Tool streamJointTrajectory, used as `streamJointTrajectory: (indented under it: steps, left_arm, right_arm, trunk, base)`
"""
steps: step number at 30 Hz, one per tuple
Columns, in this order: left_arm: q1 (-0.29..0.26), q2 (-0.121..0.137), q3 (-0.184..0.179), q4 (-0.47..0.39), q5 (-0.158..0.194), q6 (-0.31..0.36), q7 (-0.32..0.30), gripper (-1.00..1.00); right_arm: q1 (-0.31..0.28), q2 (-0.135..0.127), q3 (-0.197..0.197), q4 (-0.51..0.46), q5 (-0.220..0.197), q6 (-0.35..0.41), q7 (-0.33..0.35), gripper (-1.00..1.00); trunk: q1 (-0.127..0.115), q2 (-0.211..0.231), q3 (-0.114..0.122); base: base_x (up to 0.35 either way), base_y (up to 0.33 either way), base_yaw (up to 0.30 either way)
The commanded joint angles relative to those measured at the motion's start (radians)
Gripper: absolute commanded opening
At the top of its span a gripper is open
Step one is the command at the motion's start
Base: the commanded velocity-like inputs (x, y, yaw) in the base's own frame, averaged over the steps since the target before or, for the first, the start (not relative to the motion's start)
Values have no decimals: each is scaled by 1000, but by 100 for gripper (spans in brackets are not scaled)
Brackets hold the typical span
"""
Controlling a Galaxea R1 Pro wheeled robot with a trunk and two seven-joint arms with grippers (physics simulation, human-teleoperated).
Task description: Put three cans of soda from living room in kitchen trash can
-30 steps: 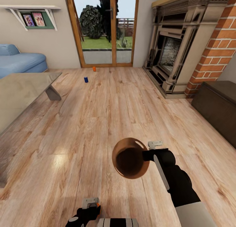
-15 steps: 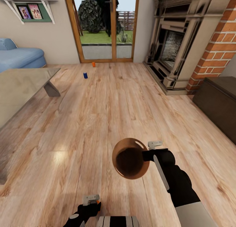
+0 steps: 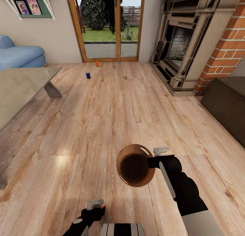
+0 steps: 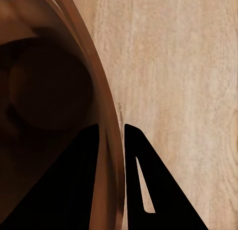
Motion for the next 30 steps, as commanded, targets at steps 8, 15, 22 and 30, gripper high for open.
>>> streamJointTrajectory:
  steps: [8,15,22,30]
  left_arm:
    - [-3,0,0,1,-1,0,0,100]
    - [-4,1,0,1,-1,-6,0,100]
    - [-3,1,-1,6,-1,-23,1,100]
    - [-4,1,-1,12,-1,-26,2,100]
  right_arm:
    - [0,0,0,1,-17,0,5,-100]
    - [0,0,0,1,-17,0,4,-100]
    - [0,0,0,1,-17,0,5,-100]
    - [0,0,0,1,-17,0,4,-100]
  trunk:
    - [2,-1,-19]
    - [2,-1,-19]
    - [2,-1,-19]
    - [2,-1,-19]
  base:
    - [0,0,0]
    - [0,0,0]
    - [0,0,0]
    - [0,0,0]
